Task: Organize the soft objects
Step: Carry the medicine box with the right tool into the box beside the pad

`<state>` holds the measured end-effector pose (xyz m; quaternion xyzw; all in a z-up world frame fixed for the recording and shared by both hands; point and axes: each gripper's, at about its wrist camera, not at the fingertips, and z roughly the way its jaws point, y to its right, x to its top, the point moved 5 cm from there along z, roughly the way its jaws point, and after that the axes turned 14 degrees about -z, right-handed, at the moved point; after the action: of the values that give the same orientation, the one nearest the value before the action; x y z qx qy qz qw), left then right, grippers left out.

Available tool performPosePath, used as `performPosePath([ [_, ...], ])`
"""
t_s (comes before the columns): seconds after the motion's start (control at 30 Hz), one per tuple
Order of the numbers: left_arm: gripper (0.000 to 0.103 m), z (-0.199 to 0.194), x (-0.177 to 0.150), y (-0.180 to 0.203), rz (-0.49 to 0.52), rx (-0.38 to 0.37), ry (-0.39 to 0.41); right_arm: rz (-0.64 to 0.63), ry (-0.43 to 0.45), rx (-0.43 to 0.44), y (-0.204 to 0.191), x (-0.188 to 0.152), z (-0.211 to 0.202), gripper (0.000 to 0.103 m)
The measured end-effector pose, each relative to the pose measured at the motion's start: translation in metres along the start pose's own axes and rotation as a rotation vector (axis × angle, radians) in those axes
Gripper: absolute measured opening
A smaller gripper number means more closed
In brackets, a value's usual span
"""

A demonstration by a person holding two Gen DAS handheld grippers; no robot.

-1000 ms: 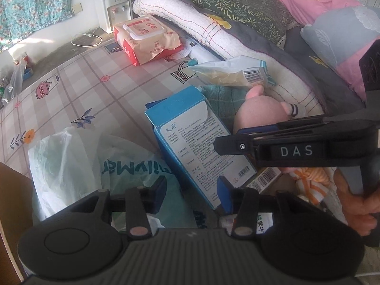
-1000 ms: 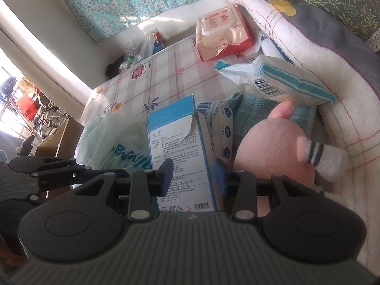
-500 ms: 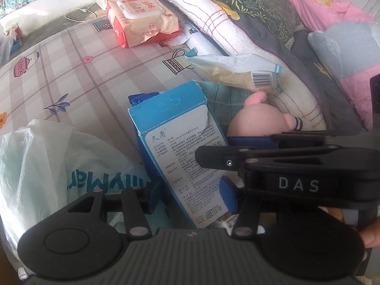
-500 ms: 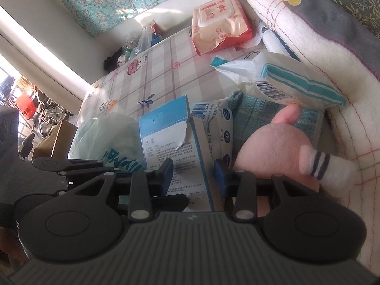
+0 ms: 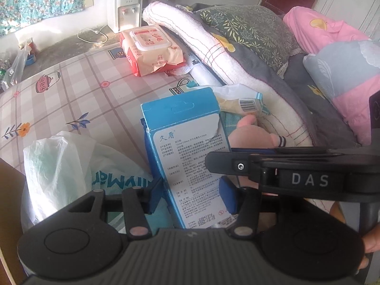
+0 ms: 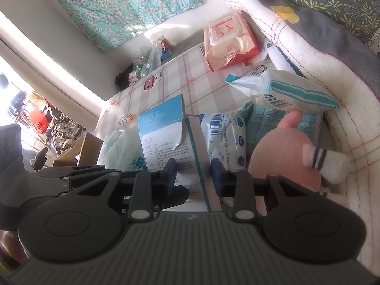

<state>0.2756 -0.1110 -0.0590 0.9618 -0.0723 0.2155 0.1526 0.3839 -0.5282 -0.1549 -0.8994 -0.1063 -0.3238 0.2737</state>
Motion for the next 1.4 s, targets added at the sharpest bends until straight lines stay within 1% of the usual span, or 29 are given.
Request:
performPosePath([
  [0.1,0.052,-0.027,-0.002,0.0,0.0,0.0,0.056,-0.02,0.03,0.013,-0.018,0.003,-0.016,0.031],
  [0.3,0.052,-0.079,-0.009,-0.007,-0.026,0.005,0.139,-0.076,0.086,0.037,-0.061,0.009,-0.048,0.031],
  [0.47,0.052,-0.124,-0.019,-0.022,-0.057,0.017,0.221,-0.145,0.114,0.065,-0.112,0.017,-0.068,0.031],
  [0.63,0.052,-0.172,-0.031,-0.057,-0.135,0.034,0.285,-0.211,0.102,0.12,-0.172,0.023,-0.073,0.031],
  [0.73,0.052,-0.199,-0.04,-0.087,-0.193,0.049,0.316,-0.271,0.081,0.166,-0.22,0.028,-0.069,0.031],
  [0.9,0.052,-0.243,-0.06,-0.153,-0.317,0.1,0.352,-0.357,0.01,0.261,-0.303,0.029,-0.046,0.031],
  [0.97,0.052,-0.256,-0.068,-0.183,-0.376,0.131,0.352,-0.381,-0.036,0.305,-0.34,0.027,-0.03,0.031],
  [1.03,0.052,-0.261,-0.076,-0.208,-0.425,0.159,0.34,-0.394,-0.082,0.333,-0.368,0.022,-0.011,0.031],
  [1.1,0.052,-0.26,-0.081,-0.234,-0.478,0.18,0.315,-0.396,-0.134,0.35,-0.391,0.017,0.011,0.031],
  [1.17,0.052,-0.252,-0.085,-0.258,-0.513,0.202,0.279,-0.381,-0.193,0.358,-0.404,0.01,0.035,0.031],
  [1.23,0.052,-0.238,-0.084,-0.281,-0.537,0.216,0.229,-0.355,-0.252,0.355,-0.409,0.005,0.06,0.031],
  [1.3,0.052,-0.221,-0.083,-0.299,-0.563,0.219,0.185,-0.314,-0.311,0.345,-0.4,0.003,0.093,0.031],
  [1.4,0.052,-0.191,-0.08,-0.323,-0.571,0.229,0.124,-0.246,-0.383,0.323,-0.389,-0.004,0.137,0.031],
])
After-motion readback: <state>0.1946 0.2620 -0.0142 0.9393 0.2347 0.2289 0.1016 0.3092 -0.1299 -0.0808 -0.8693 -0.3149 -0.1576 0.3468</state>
